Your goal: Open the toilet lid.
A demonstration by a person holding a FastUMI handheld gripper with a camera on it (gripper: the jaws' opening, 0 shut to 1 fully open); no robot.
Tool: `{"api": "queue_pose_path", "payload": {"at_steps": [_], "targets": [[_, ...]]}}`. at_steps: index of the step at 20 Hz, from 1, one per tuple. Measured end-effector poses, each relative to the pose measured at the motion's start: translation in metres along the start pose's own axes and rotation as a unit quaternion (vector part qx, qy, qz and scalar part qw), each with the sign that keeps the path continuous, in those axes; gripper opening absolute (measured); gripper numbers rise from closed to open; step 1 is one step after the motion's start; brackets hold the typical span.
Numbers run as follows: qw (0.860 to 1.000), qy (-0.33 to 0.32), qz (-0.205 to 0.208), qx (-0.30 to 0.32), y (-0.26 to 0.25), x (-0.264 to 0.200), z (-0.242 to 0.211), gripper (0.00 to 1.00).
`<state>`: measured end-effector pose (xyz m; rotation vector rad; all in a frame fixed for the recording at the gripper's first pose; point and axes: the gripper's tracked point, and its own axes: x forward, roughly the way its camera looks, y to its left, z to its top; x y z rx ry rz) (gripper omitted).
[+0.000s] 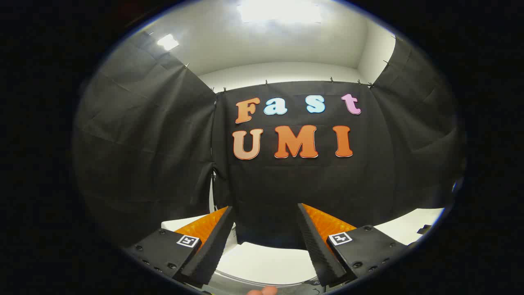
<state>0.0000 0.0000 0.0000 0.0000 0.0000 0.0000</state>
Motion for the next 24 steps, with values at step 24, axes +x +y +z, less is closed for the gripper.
{"api": "queue_pose_path", "payload": {"at_steps": [24], "targets": [[1.0, 0.002, -0.006, 0.0, -0.0056, 0.0043, -0.0066, 0.99]]}}
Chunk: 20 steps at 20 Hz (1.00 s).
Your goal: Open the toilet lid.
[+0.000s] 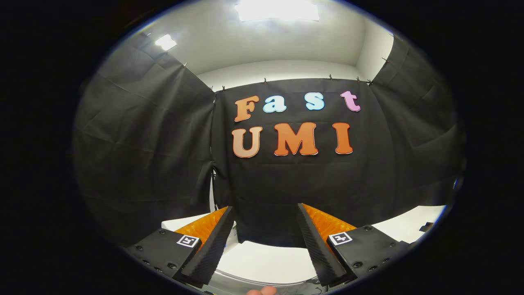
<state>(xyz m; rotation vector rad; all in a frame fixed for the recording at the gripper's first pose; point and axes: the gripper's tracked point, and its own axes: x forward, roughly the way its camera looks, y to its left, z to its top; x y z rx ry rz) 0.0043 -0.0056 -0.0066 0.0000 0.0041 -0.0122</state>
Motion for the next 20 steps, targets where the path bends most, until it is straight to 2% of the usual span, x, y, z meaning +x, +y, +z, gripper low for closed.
{"api": "queue_pose_path", "payload": {"at_steps": [2, 5, 7, 10, 14, 15, 18, 20], "targets": [[1.0, -0.009, -0.009, -0.003, -0.005, 0.004, 0.001, 0.99], [0.999, -0.006, -0.02, 0.034, -0.019, 0.015, -0.01, 0.99], [0.997, -0.003, -0.032, 0.07, -0.039, 0.016, -0.02, 0.99], [0.986, 0.022, -0.058, 0.158, -0.072, 0.016, -0.053, 1.0], [0.963, 0.047, -0.1, 0.246, -0.115, 0.009, -0.108, 0.98], [0.955, 0.076, -0.101, 0.27, -0.117, -0.002, -0.134, 0.98], [0.93, 0.104, -0.13, 0.328, -0.146, -0.015, -0.191, 0.98], [0.905, 0.115, -0.161, 0.377, -0.166, -0.029, -0.232, 0.98]]}}
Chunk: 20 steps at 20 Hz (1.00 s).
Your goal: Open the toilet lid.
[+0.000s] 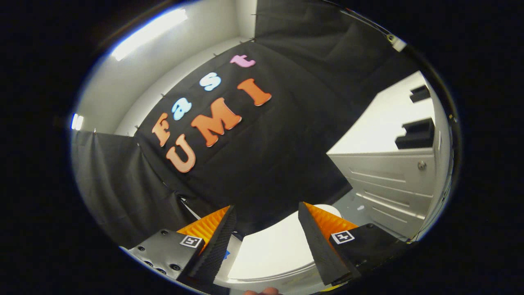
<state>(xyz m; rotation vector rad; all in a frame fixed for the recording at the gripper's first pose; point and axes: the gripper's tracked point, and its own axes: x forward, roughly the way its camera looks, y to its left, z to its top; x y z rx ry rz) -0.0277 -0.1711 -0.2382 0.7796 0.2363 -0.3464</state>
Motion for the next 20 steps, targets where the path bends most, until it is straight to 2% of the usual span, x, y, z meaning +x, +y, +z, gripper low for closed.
{"api": "queue_pose_path", "payload": {"at_steps": [4, 8, 16, 20], "targets": [[0.993, 0.011, -0.062, 0.101, -0.084, 0.001, -0.024, 0.98], [0.973, 0.029, -0.109, 0.2, -0.137, -0.006, -0.047, 0.98], [0.942, 0.107, -0.162, 0.276, -0.181, 0.029, -0.108, 0.97], [0.932, 0.114, -0.165, 0.301, -0.19, 0.042, -0.121, 0.95]]}}
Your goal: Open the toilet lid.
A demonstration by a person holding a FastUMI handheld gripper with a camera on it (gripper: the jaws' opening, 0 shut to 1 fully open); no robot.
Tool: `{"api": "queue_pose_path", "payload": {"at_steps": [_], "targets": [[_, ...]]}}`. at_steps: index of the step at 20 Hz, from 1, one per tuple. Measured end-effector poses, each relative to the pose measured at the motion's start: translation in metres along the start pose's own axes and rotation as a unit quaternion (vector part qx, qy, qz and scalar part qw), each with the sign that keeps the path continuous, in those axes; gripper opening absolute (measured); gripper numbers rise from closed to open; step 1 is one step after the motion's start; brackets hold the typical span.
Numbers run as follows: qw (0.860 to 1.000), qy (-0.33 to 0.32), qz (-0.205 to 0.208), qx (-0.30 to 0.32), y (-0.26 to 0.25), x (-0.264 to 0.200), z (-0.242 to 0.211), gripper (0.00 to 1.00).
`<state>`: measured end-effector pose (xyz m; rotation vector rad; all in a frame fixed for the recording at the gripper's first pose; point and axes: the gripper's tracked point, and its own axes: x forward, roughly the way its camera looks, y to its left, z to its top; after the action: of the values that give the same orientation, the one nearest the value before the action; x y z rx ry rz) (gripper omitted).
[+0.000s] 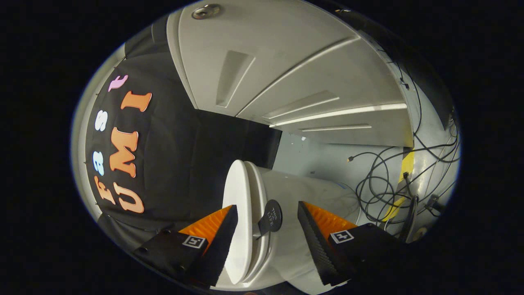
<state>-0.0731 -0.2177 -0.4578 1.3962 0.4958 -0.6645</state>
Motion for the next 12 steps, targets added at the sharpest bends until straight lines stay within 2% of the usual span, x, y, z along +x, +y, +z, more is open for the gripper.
{"api": "queue_pose_path", "payload": {"at_steps": [5, 8, 10, 11, 12], "targets": [[1.0, 0.009, 0.0, -0.014, -0.006, 0.01, -0.001, 0.75], [1.0, 0.025, -0.003, -0.016, -0.008, 0.02, -0.009, 0.46], [1.0, 0.025, -0.001, -0.013, -0.006, 0.02, -0.008, 0.36], [1.0, 0.022, -0.001, -0.015, -0.008, 0.022, -0.006, 0.32], [1.0, 0.021, -0.004, -0.017, -0.008, 0.022, -0.007, 0.33]]}}
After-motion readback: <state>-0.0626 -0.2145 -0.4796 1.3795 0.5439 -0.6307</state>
